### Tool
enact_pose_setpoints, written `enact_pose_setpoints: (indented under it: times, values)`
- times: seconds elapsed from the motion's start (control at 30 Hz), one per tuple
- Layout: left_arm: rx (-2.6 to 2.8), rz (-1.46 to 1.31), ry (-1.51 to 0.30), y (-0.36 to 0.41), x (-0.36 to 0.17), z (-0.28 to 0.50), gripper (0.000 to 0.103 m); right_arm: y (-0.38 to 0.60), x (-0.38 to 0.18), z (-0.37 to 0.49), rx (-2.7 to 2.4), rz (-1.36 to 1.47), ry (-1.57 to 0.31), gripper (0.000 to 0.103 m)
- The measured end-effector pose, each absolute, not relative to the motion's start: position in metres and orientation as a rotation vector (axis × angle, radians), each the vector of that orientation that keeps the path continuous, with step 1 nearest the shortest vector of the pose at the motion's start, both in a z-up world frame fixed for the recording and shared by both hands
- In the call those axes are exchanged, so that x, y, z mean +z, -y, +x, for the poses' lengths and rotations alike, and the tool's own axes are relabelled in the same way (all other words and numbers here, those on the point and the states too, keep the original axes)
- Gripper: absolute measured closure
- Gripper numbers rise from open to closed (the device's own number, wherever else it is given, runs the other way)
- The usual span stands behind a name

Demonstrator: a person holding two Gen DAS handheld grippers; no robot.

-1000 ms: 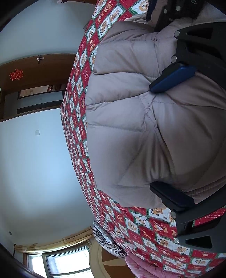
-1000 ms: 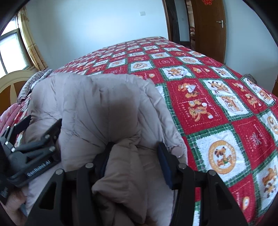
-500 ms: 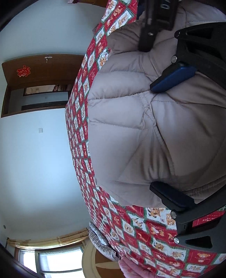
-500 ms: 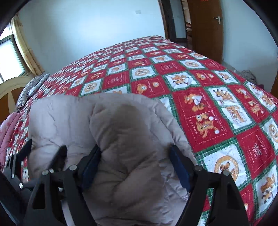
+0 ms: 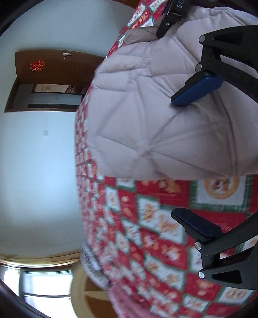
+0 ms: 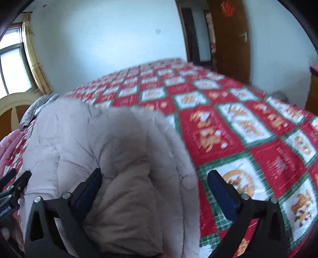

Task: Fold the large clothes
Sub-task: 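Lift the held jacket with both tools and fold it over onto itself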

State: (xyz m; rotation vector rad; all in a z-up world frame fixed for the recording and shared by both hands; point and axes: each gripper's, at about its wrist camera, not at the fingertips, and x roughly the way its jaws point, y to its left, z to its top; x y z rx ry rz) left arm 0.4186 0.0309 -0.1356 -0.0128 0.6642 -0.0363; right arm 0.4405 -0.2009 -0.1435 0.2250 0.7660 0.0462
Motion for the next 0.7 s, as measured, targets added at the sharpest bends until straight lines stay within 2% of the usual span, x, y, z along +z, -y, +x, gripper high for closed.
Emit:
enact_pose_setpoints:
  times: [0.2, 0.37, 0.57, 0.7]
  values:
    - [-0.071, -0.040, -0.756, -0.028, -0.154, 0.435, 0.000, 0.205, -0.159, 0.462, 0.101, 0.296, -0.880, 0.001]
    - [-0.108, -0.087, -0.797, -0.031, -0.165, 0.444, 0.000, 0.208, -0.172, 0.466, 0.133, 0.346, -0.901, 0.001]
    - [-0.134, -0.086, -0.825, -0.026, -0.166, 0.450, 0.000, 0.208, -0.175, 0.467, 0.170, 0.351, -0.908, 0.007]
    - [-0.159, -0.106, -0.829, -0.027, -0.168, 0.449, 0.002, 0.210, -0.177, 0.465, 0.216, 0.365, -0.904, 0.016]
